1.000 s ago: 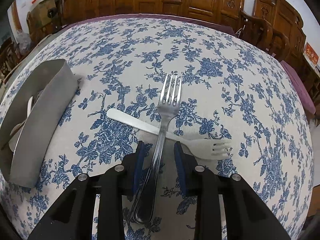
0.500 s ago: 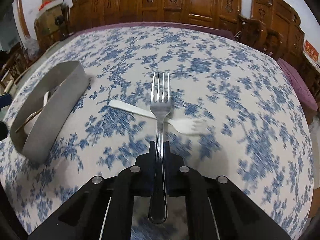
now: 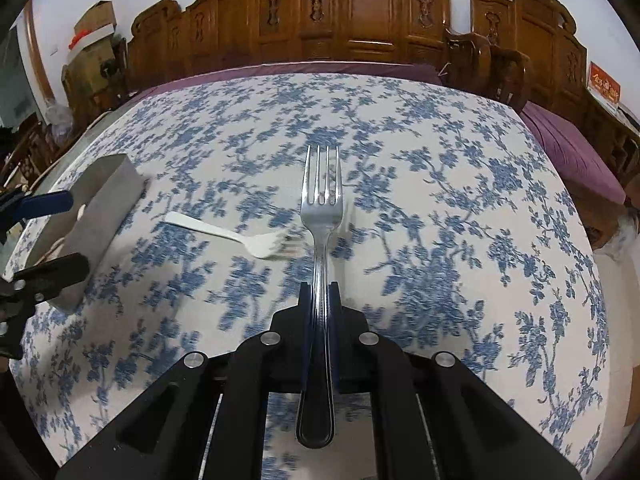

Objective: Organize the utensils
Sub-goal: 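Grasp the white plastic fork with the left gripper while the right gripper holds the metal fork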

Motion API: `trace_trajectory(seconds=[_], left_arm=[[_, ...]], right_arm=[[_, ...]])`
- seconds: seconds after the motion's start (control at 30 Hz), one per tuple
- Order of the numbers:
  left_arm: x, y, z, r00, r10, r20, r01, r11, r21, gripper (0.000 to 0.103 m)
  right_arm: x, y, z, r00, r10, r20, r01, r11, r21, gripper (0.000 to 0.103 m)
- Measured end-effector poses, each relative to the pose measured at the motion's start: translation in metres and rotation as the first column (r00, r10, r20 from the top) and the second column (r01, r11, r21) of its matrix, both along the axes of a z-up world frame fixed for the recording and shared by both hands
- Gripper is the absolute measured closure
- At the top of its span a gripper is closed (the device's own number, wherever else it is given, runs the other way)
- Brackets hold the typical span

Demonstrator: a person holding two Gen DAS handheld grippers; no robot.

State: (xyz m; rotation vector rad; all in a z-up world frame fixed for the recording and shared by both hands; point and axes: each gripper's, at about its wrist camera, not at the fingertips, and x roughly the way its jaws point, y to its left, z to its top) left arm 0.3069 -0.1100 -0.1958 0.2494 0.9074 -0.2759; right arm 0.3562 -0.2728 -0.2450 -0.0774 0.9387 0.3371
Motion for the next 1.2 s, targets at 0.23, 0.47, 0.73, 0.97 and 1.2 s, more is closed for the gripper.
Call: trace_trajectory(seconds=[0.23,0.47,0.73,0.97,1.2], left_arm=[[0.030,-0.028,-0.021,0.997,-0.058,-0.042,0.061,0.994,0.089,0.019],[0.061,-0.047,-0.040,0.993,-0.096,-0.062,0.105,0.982,0.160,0.022],[0.078,-0.061,-0.061,0.985,-0.136,-0.109,0.159,0.960,0.231,0.034],[0.078,-0.061,-0.062,0.976,-0.160,-0.150,0.185,0.968,0.169,0.055],[0.069,-0.070,-0.061,0.961,-0.197,-0.195,0.230,0.959,0.164,0.087]], right_arm=[[0.013,-0.013,-0.012,0.999,-0.018,-0.037,0.018,1.000,-0.001,0.094],[0.018,-0.015,-0.018,0.998,-0.014,-0.058,0.015,1.000,0.005,0.094],[0.020,-0.018,-0.016,0.998,-0.007,-0.057,0.008,1.000,0.014,0.094],[0.019,-0.013,-0.015,0.998,0.006,-0.056,-0.005,1.000,0.010,0.094],[0.019,-0.011,-0.015,0.998,0.017,-0.059,-0.016,1.000,0.007,0.093]])
